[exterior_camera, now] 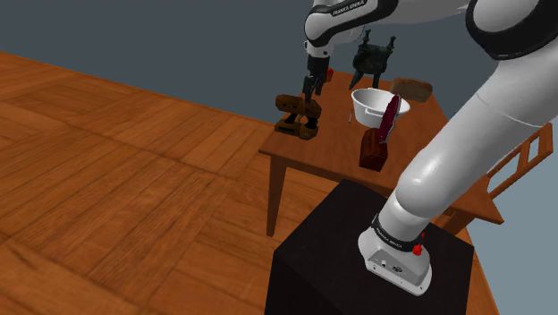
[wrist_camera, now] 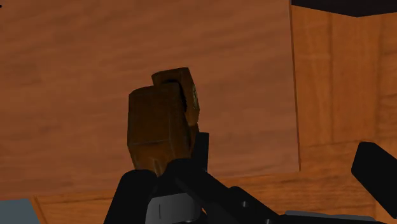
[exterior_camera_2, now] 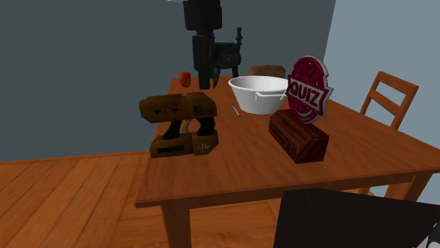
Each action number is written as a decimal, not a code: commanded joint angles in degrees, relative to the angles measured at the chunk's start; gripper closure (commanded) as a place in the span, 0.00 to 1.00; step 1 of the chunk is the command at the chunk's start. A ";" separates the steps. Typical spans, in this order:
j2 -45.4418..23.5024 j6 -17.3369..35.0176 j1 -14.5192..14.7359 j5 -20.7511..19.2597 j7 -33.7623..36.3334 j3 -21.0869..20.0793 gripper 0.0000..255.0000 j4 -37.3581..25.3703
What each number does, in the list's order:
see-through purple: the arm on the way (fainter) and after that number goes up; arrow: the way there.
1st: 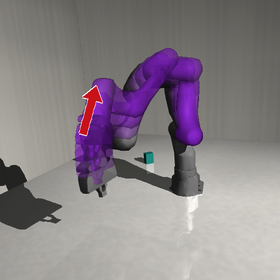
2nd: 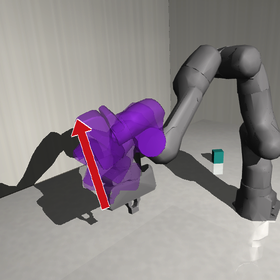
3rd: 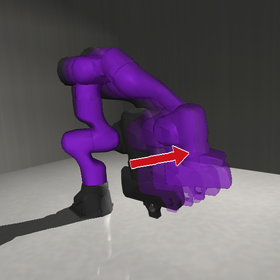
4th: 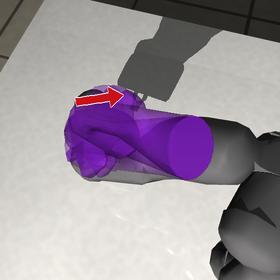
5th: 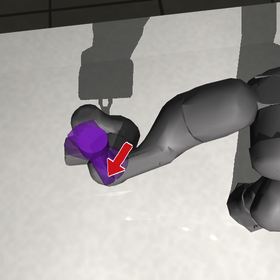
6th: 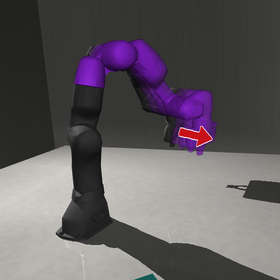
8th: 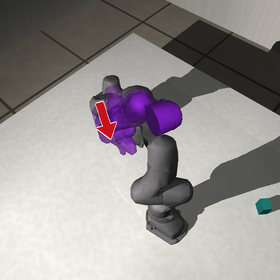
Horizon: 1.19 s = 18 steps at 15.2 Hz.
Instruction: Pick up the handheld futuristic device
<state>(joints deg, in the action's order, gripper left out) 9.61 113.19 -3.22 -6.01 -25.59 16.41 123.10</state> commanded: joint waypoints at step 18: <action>-22.88 8.49 -3.06 6.59 -14.03 2.68 0.00 -14.35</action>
<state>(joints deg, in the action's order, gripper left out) -13.20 121.38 -6.23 0.54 -39.54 19.08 108.56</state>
